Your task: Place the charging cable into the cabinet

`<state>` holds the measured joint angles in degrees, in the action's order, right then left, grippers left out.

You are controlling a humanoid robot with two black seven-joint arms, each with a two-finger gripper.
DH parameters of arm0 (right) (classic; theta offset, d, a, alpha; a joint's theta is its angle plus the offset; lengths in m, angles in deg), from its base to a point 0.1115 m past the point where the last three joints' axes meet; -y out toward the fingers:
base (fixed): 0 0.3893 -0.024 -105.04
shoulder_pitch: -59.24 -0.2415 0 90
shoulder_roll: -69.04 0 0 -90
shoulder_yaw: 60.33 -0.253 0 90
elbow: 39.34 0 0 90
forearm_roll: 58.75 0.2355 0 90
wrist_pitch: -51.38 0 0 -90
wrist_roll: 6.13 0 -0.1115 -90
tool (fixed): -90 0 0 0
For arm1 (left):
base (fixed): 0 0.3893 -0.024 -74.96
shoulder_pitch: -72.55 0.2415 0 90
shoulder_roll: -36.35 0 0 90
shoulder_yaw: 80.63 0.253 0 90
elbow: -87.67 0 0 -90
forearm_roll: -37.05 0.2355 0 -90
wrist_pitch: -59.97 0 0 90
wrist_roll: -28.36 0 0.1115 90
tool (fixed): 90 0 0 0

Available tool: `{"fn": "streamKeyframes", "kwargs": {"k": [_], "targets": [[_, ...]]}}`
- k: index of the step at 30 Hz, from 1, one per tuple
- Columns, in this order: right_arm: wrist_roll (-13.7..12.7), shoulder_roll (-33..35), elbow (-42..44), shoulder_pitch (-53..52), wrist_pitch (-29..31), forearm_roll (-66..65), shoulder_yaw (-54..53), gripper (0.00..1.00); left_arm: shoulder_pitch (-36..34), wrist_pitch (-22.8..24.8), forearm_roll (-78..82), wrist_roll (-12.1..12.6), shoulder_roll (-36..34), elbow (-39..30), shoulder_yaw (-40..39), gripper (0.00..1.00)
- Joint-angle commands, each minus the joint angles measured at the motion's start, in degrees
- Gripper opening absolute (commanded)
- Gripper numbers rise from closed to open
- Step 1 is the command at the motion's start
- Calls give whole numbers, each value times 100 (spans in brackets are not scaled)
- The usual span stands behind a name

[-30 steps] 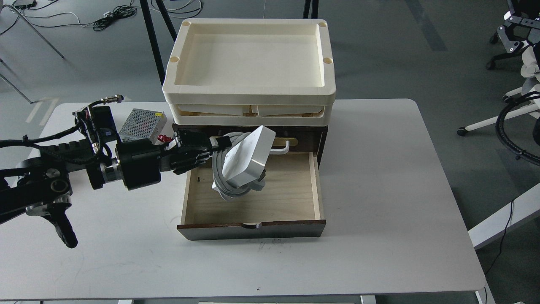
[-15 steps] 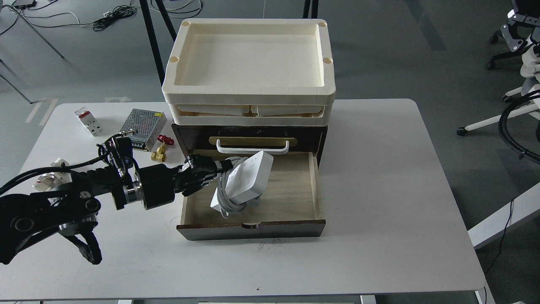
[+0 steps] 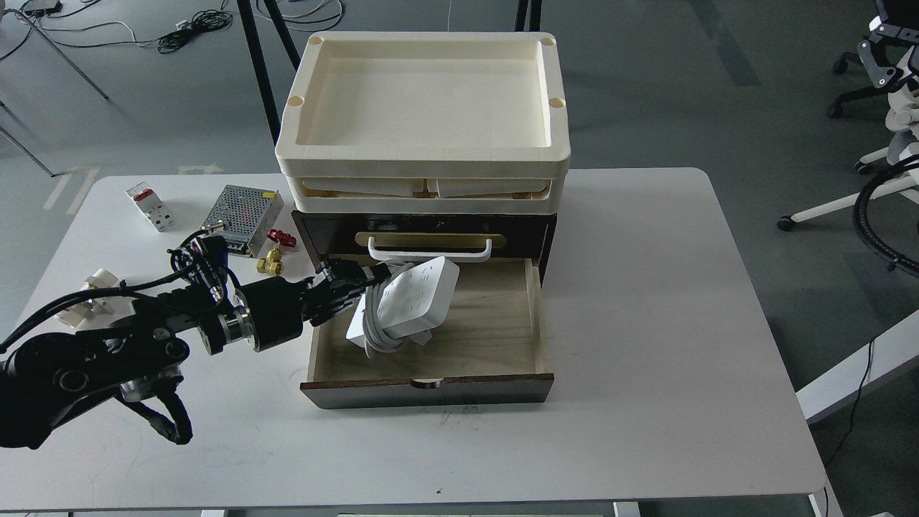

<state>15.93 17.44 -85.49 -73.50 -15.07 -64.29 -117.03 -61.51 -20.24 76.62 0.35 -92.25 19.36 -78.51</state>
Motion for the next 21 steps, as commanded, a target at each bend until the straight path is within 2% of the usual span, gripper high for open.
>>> {"fn": "streamKeyframes", "kwargs": {"k": [1, 6, 8, 10, 12, 14, 18, 21], "targets": [[0, 27, -8, 11, 0, 0, -8, 99, 82, 14, 7, 1, 46, 212, 8, 0], [0, 27, -8, 19, 0, 0, -8, 99, 161, 31, 15, 1, 81, 230, 8, 0], [0, 36, -17, 19, 0, 0, -8, 99, 188, 49, 15, 1, 72, 230, 0, 6], [0, 53, -25, 19, 0, 0, -43, 99, 223, 49, 7, 1, 72, 222, -9, 19], [0, 80, -25, 28, 0, 9, -43, 99, 232, 49, -28, 1, 72, 222, -9, 48], [0, 89, -25, 37, 0, 0, -61, 99, 249, 66, -46, 1, 55, 196, -9, 83], [0, 97, -34, 46, 17, 9, -78, 99, 355, 93, -37, 1, -77, 134, -70, 87], [0, 97, -34, 46, 18, 9, -87, 99, 381, 460, -46, 1, -200, 125, -342, 89]]}}
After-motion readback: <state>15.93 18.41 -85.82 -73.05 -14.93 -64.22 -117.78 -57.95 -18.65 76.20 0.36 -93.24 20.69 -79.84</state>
